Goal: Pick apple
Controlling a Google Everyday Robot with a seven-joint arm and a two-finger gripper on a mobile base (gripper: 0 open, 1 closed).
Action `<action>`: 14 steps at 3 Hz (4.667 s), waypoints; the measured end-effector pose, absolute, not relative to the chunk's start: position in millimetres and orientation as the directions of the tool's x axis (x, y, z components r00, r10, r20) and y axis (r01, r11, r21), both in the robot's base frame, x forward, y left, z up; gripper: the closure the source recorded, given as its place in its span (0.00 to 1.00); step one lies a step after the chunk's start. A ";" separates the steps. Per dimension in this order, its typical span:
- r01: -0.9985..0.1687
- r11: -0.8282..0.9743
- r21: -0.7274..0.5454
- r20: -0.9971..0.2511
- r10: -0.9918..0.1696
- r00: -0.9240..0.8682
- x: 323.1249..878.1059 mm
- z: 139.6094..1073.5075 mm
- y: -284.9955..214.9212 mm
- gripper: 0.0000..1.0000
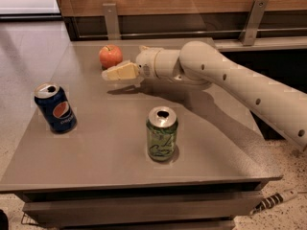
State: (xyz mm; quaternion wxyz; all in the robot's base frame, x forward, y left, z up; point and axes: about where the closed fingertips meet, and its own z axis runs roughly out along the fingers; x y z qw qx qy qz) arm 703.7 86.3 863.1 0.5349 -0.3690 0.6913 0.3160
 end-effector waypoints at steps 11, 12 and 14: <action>-0.888 0.456 0.064 -0.990 -0.080 -0.112 756.2 845.5 139.3 1.00; -0.888 0.456 0.064 -0.990 -0.080 -0.112 756.2 845.5 139.3 1.00; -0.913 0.404 0.056 -0.993 -0.076 -0.094 746.3 886.1 129.3 1.00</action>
Offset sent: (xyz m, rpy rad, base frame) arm 0.0508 0.0164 0.0055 0.0567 -0.0599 0.0662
